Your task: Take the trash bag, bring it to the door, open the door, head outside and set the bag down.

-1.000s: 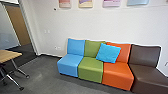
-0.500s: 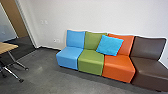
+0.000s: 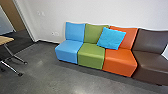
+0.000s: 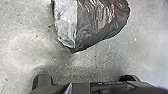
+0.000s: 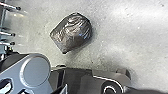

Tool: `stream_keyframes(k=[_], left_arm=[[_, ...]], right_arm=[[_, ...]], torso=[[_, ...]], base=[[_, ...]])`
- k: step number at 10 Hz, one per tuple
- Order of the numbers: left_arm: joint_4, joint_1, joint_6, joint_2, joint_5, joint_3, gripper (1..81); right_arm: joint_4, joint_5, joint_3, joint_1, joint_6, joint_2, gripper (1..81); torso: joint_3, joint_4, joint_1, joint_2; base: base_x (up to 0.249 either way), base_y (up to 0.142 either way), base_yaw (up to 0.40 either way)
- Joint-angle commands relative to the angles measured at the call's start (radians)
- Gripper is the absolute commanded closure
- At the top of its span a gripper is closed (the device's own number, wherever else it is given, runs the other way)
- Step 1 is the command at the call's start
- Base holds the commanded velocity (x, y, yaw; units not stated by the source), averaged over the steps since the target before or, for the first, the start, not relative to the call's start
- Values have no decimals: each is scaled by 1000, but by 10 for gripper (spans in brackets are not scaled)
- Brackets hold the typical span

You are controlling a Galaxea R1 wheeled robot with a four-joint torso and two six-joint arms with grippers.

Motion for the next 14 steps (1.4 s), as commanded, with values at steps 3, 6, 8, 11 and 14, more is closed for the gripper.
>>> stream_keyframes(k=[3, 6, 8, 11, 14], left_arm=[[-74, -136, 4, -19, 101, -38, 10], [-84, -186, 4, -2, 156, -75, 10], [-85, -216, 4, 7, 164, -75, 10], [-85, -263, 4, 14, 230, -76, 10], [-87, -308, -1, 11, 262, -76, 10]], right_arm=[[15, -141, 93, 120, 29, -114, 10], [30, -196, 110, 201, 39, -157, 10], [29, -238, 137, 244, 56, -169, 10], [26, -238, 142, 242, 56, -160, 10], [26, -239, 136, 238, 56, -160, 10]], torso=[[-11, 0, 102, -161], [-12, 0, 170, -269], [-98, 0, 214, -341], [-165, 0, 269, -432], [-215, 0, 337, -538]], base=[[0, 0, 0], [0, 0, 0], [0, 0, 0], [0, 0, 0], [0, 0, 0]])
